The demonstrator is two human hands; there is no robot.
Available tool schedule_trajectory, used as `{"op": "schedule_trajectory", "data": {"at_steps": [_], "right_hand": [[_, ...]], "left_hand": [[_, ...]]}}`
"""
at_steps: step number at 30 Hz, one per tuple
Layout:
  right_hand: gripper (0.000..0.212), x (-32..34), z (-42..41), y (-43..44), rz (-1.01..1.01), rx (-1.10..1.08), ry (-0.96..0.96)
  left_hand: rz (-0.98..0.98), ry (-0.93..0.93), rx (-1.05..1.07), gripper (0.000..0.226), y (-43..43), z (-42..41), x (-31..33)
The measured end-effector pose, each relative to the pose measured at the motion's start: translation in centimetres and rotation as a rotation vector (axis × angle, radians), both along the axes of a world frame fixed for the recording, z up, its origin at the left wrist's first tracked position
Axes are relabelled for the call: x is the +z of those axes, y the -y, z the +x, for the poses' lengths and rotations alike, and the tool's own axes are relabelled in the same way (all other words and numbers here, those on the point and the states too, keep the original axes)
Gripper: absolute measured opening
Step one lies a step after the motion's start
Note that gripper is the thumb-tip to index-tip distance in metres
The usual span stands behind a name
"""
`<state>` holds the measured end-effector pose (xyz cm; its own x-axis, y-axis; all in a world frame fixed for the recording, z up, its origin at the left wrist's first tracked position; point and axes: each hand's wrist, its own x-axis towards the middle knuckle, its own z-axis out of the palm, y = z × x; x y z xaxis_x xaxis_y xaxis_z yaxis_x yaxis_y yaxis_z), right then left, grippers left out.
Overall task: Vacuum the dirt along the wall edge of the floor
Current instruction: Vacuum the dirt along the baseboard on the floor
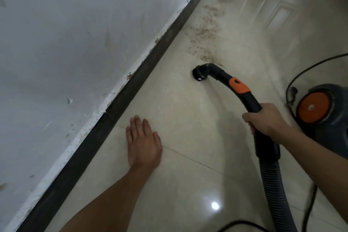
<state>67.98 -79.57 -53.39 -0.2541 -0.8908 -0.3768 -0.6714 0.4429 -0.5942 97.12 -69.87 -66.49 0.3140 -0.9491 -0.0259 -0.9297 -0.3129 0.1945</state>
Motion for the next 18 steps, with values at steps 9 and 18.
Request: {"op": "schedule_trajectory", "data": {"at_steps": [9, 18], "right_hand": [[0.009, -0.1, -0.4, -0.1, -0.008, 0.066, -0.08], [0.008, -0.3, -5.0, 2.1, -0.046, -0.265, -0.036]], "left_hand": [[-0.002, 0.004, -0.004, 0.064, 0.1, 0.0, -0.1], [0.001, 0.039, -0.132, 0.065, 1.4, 0.1, -0.4]]}}
